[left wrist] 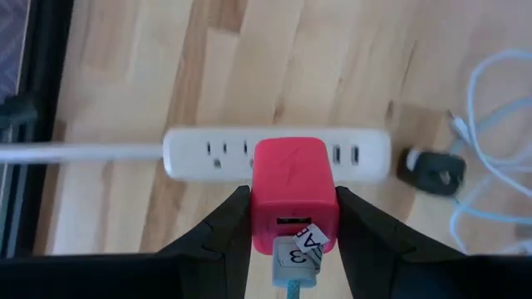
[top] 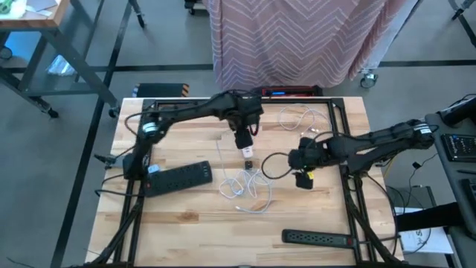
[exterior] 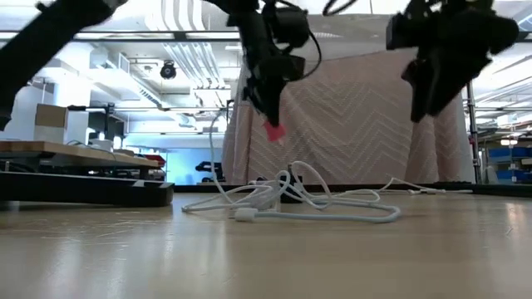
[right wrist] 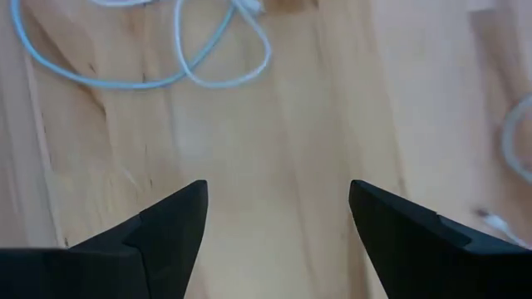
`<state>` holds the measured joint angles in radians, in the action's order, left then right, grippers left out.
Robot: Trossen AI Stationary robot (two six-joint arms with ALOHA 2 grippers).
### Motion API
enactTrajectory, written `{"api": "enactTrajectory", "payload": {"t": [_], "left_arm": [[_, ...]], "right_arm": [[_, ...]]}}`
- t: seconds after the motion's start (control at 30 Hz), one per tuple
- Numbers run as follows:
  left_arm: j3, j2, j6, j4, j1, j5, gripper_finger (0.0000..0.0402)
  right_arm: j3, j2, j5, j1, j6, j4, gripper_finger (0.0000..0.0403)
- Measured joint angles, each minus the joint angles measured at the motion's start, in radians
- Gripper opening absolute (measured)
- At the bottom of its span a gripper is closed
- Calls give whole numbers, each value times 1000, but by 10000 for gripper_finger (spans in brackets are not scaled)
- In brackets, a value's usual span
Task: Insert USB
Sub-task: Insert the pink charger adapter into the white outlet extension
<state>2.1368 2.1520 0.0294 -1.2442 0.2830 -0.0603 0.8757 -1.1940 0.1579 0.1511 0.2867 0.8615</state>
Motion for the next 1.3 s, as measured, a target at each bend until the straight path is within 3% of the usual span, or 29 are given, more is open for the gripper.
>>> {"api": "enactTrajectory", "payload": {"t": [0.2, 0.4, 0.93, 1.3], "left_arm": [[218, 172, 19, -164, 15, 4, 127], [142, 186, 40, -152, 15, 30, 127], [67, 183, 40, -42, 12, 26, 127], [109, 187, 41, -121, 1, 29, 127]], "right_arm": [[-125, -13, 0, 51, 17, -269, 294], [-201, -24, 0, 68, 22, -392, 302], [-240, -53, 53, 65, -13, -438, 273], [-240, -117, 59, 36, -51, -558, 289]]}}
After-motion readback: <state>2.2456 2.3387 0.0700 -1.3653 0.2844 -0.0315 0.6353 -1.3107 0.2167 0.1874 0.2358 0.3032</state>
